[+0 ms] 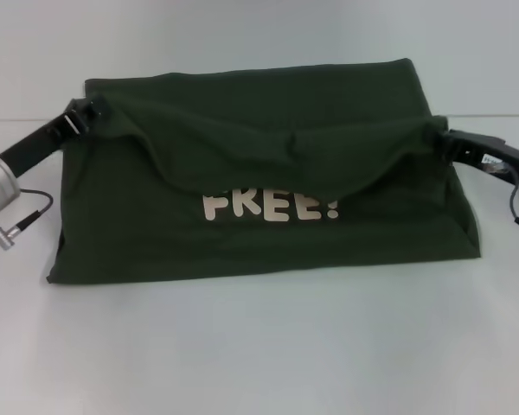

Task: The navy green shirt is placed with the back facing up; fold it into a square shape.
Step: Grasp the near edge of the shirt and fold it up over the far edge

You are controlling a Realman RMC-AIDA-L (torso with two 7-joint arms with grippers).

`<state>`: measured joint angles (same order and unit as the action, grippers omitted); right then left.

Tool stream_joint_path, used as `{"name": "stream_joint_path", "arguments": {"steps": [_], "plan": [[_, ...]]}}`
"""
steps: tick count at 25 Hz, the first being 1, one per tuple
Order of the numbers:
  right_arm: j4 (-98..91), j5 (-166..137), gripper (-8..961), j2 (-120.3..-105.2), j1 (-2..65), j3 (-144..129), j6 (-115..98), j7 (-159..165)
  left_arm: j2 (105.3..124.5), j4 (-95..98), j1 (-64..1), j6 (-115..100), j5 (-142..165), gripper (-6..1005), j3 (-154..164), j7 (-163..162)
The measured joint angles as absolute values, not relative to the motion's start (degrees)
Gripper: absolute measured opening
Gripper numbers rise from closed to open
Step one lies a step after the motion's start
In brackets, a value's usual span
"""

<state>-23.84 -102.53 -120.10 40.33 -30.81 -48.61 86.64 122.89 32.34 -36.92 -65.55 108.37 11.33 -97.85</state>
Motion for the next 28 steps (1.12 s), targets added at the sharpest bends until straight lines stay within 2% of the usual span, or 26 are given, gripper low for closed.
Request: {"name": "stream_joint_path", "arguments": {"steps": [4, 12, 28], "plan": [[-22.0, -102.4, 55, -120.21, 41.4, -31.2, -44.3, 84.5, 123.80, 30.9, -38.2, -60.6, 108.1, 154, 11.9, -94.4], [-21.4, -101.1, 56, -120.24, 41.4, -31.2, -42.2, 83.3, 123.89, 26.4, -40.6, -53.8, 105.5, 158, 12.1, -86.9], [-20.4, -99.2, 151, -120.16, 41.5, -31.4, -42.9, 83.4, 124.01, 23.2, -40.0, -53.2, 100.4, 167, 11.9, -83.4]]}}
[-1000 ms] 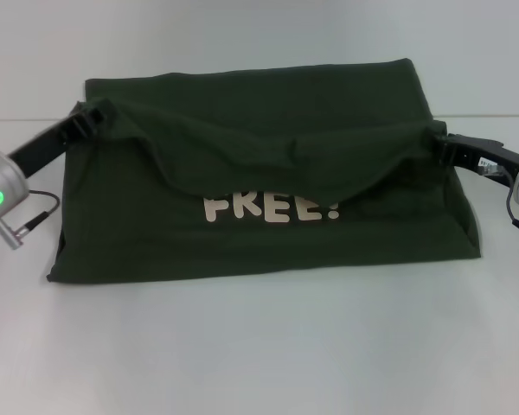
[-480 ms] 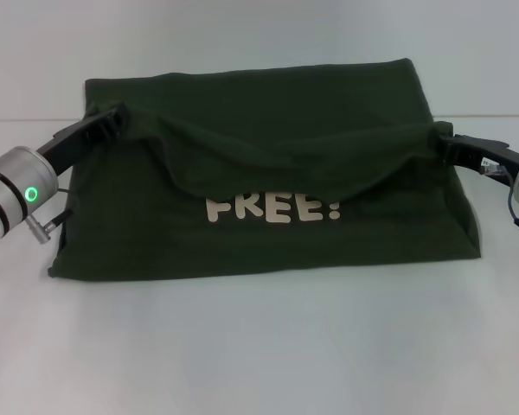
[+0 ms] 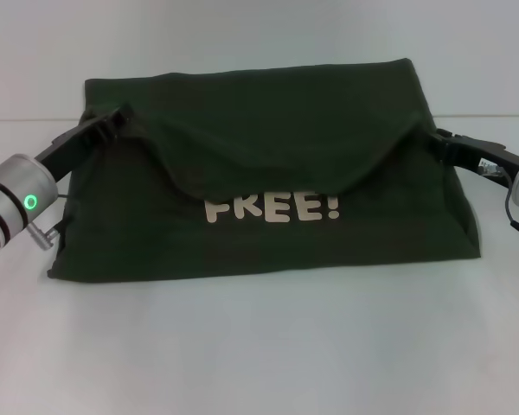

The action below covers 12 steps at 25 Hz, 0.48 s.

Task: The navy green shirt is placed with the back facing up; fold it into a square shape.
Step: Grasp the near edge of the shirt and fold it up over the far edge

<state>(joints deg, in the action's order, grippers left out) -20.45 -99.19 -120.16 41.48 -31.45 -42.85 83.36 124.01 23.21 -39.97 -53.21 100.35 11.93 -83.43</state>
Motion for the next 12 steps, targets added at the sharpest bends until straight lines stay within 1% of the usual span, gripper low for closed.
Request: {"name": "stream_joint_path", "arguments": {"steps": [1, 3, 6, 8, 12], "plan": [[-20.4, -99.2, 217, -120.14, 41.4, -31.4, -42.9, 83.5, 124.02, 23.1, -39.8, -53.2, 100.2, 168, 11.8, -83.5], [-20.4, -99.2, 349, -120.10, 41.1, -31.3, -43.2, 83.6, 124.01, 23.0, -39.4, -53.2, 100.1, 260, 11.6, -83.6], [-20.3, -98.8, 496, -120.00, 40.5, -31.0, -44.4, 83.7, 123.93, 23.1, -38.7, -53.2, 100.1, 399, 11.8, -83.8], [-20.5, -97.9, 594, -119.95, 39.7, -30.9, -45.9, 83.6, 123.72, 23.6, -37.9, -53.2, 100.2, 442, 12.0, -84.9], [-21.9, -94.7, 670, -119.73, 36.5, -30.9, -51.5, 83.2, 122.58, 25.0, -36.2, -53.9, 101.1, 528, 12.8, -87.9]]}}
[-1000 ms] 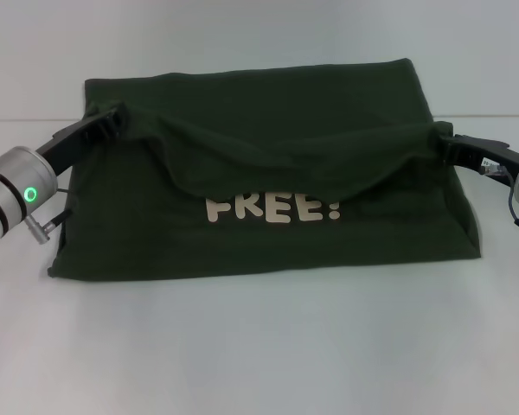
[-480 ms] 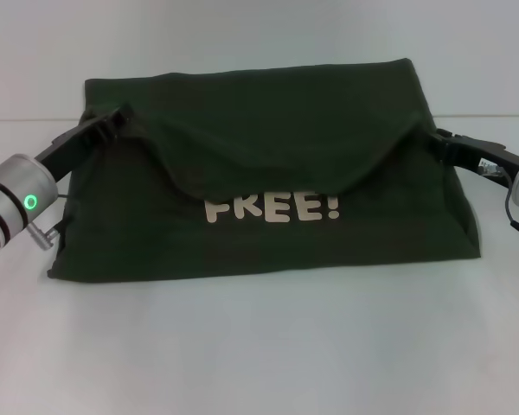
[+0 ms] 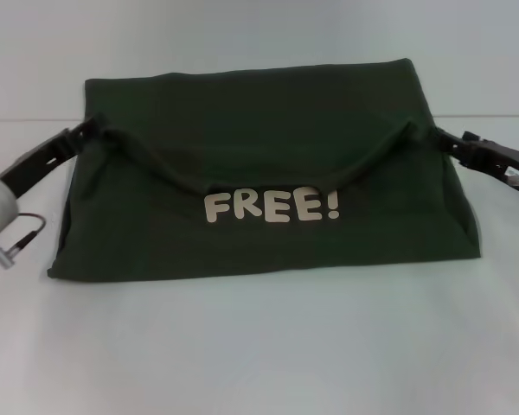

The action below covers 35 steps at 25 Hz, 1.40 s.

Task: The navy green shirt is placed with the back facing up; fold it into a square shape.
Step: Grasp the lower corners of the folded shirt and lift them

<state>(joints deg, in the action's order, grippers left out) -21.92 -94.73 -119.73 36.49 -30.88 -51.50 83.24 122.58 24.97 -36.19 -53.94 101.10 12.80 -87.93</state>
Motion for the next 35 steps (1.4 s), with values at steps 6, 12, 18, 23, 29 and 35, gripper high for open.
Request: {"name": "stream_joint_path", "arguments": {"steps": [6, 12, 18, 23, 29, 35], "plan": [[-25.6, -95.4, 783, -119.12, 31.5, -32.3, -61.9, 84.0, 120.49, 34.4, -31.2, -65.3, 112.1, 667, 16.2, -104.8], [-26.7, -98.7, 911, -116.42, 27.9, -33.3, -72.8, 88.0, 117.37, 43.4, -30.5, -78.7, 132.3, 876, 15.5, -122.6], [-26.7, -100.6, 934, -116.55, 27.4, -33.3, -74.0, 88.3, 116.68, 43.9, -32.2, -78.9, 139.8, 953, 16.2, -124.1], [-26.7, -101.7, 933, -116.82, 27.8, -33.3, -73.6, 88.1, 117.05, 43.3, -32.5, -76.0, 139.7, 948, 16.8, -122.8], [-26.7, -101.8, 933, -117.04, 27.7, -33.3, -73.6, 88.1, 117.07, 40.9, -32.9, -74.5, 139.6, 948, 16.8, -121.3], [-26.7, -101.8, 933, -117.24, 27.5, -33.3, -73.7, 88.1, 117.20, 39.8, -33.1, -73.6, 139.7, 947, 18.4, -120.6]]}}
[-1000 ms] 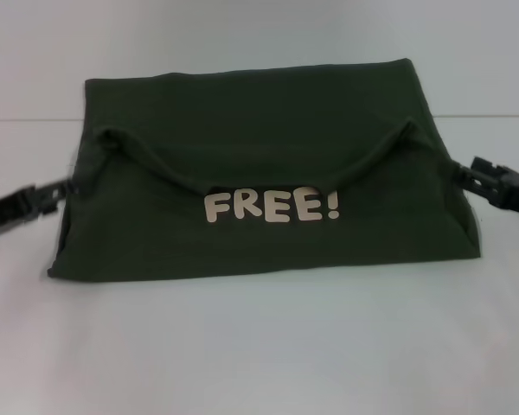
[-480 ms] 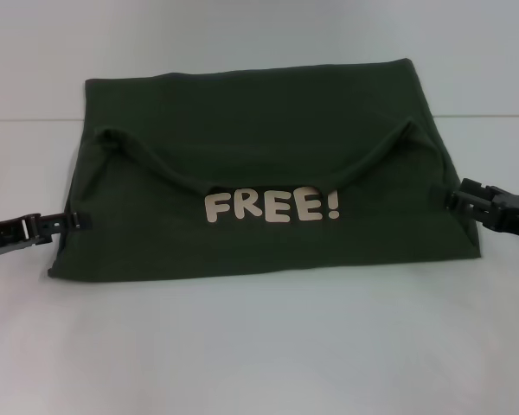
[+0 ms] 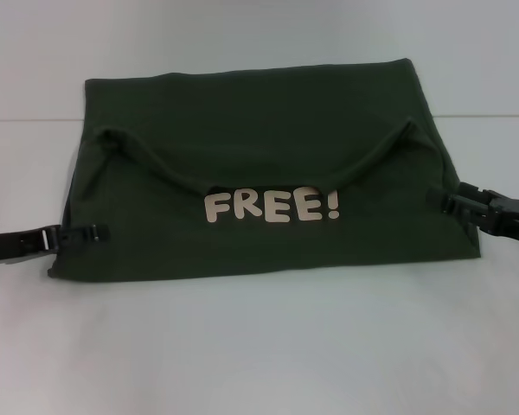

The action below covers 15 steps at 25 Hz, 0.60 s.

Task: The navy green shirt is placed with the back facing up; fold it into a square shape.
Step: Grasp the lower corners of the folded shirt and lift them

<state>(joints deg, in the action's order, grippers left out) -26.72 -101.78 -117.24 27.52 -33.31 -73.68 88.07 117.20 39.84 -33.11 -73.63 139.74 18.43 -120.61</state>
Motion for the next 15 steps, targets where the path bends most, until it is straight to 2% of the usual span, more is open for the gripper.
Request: {"name": "stream_joint_path", "arguments": {"steps": [14, 15], "plan": [[-26.5, -101.8, 932, -117.41, 27.4, -33.6, -73.9, 87.9, 118.09, 40.0, -33.4, -72.9, 140.0, 945, 23.4, -120.9], [-26.5, -101.9, 932, -117.42, 27.4, -33.7, -74.0, 87.9, 118.11, 40.2, -33.3, -72.2, 140.1, 908, 23.4, -120.9]]}}
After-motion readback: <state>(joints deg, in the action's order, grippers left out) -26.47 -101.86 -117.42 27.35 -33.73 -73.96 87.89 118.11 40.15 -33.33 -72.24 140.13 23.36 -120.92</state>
